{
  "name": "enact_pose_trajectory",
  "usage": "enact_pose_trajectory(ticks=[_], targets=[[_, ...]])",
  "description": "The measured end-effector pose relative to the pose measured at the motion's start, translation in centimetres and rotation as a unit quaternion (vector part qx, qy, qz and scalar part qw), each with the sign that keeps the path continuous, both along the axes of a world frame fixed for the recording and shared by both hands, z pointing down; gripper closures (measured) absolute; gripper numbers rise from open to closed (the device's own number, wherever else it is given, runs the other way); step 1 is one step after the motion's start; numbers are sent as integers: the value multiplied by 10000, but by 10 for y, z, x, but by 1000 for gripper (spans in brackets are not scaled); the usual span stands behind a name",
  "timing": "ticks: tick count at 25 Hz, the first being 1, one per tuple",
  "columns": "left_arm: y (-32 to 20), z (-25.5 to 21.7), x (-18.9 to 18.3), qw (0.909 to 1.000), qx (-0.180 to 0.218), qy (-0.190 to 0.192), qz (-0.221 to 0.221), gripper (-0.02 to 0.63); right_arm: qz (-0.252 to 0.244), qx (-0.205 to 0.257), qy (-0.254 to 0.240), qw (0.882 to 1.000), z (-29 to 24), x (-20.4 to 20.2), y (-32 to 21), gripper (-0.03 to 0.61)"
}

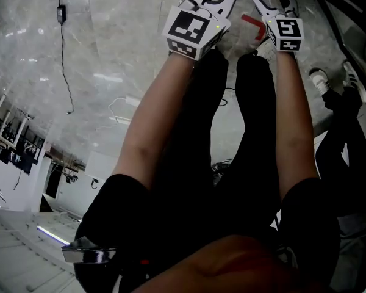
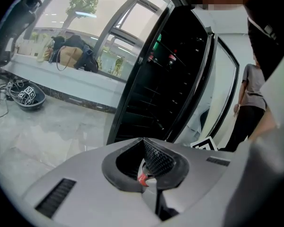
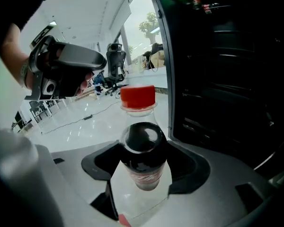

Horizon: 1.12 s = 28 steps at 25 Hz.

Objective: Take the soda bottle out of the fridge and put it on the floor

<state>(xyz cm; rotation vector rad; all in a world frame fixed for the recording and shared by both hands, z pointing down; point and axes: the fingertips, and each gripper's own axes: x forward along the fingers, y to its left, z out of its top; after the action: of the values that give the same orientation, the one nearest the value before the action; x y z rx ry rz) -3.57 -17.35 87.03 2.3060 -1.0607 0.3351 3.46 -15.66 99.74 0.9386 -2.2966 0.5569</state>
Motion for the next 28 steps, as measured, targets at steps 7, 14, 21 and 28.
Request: enact_pose_trajectory(ticks=[7, 14, 21, 28], targets=[[8, 43, -8, 9998, -126, -108, 69, 609, -327, -158, 386, 9986, 70, -5, 6, 265], [11, 52, -20, 9997, -185, -153, 57, 609, -521, -379, 584, 9962, 102, -9, 18, 265], [15, 53, -23, 9995, -224, -208, 98, 609, -916, -395, 772, 9920, 107, -22, 32, 265], [21, 37, -25, 9994, -209, -257, 109, 609, -889, -632, 546, 9925, 96, -27, 28, 264]])
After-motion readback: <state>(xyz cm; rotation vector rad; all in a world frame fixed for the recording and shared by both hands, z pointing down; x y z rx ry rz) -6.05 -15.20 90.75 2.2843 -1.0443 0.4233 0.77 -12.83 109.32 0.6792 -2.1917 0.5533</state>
